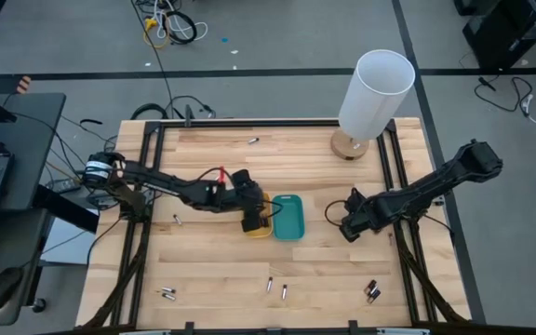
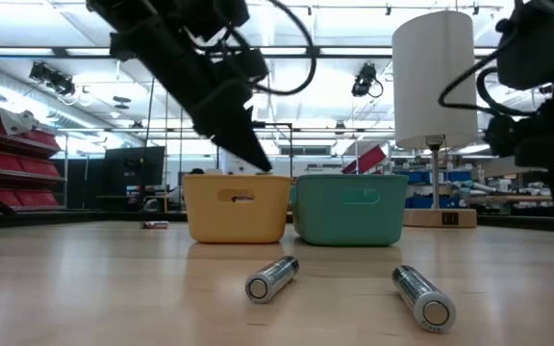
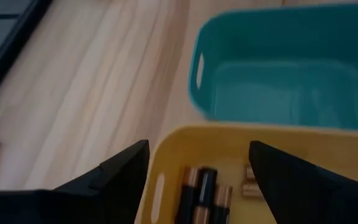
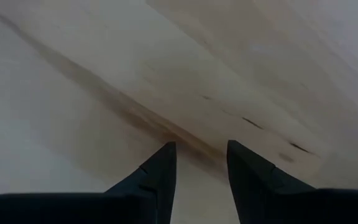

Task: Sort batteries
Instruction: Put the black battery into the yellow bin

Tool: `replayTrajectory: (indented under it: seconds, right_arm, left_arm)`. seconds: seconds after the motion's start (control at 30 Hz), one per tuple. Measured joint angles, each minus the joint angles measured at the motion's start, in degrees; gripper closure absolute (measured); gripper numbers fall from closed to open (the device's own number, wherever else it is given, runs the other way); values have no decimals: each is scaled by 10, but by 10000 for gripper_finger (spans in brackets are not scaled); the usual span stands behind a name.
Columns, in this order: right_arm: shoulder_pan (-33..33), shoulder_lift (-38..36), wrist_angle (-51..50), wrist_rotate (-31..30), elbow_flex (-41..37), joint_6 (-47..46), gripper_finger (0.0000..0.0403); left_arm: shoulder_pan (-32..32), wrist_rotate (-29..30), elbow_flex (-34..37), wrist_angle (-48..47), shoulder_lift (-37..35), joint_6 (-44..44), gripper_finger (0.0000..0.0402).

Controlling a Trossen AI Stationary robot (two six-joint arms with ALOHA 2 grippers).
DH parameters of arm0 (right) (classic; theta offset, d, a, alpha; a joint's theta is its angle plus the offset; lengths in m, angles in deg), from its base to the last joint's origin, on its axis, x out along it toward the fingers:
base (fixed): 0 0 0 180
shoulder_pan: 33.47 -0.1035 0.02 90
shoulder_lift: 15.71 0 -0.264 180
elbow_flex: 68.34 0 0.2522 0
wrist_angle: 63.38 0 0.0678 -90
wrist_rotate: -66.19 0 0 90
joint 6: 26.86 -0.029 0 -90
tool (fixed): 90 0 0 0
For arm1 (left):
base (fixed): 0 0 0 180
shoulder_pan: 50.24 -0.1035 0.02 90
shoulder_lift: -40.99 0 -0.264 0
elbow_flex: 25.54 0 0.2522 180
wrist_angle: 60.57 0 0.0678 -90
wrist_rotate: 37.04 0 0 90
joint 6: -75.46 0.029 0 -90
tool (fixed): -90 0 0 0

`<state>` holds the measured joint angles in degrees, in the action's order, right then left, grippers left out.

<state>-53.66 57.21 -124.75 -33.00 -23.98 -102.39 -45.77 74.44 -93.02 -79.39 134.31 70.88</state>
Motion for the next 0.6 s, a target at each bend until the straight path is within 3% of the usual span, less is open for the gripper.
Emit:
replayTrajectory:
  seconds: [0.23,0.6]
  right_arm:
    - [-1,-1,-10,21,1,22,273]
    - [-2,-1,-72,209,1,191,264]
  left_arm:
    - [0,0,-44,-46,0,29,110]
    - [0,0,-49,-45,0,12,110]
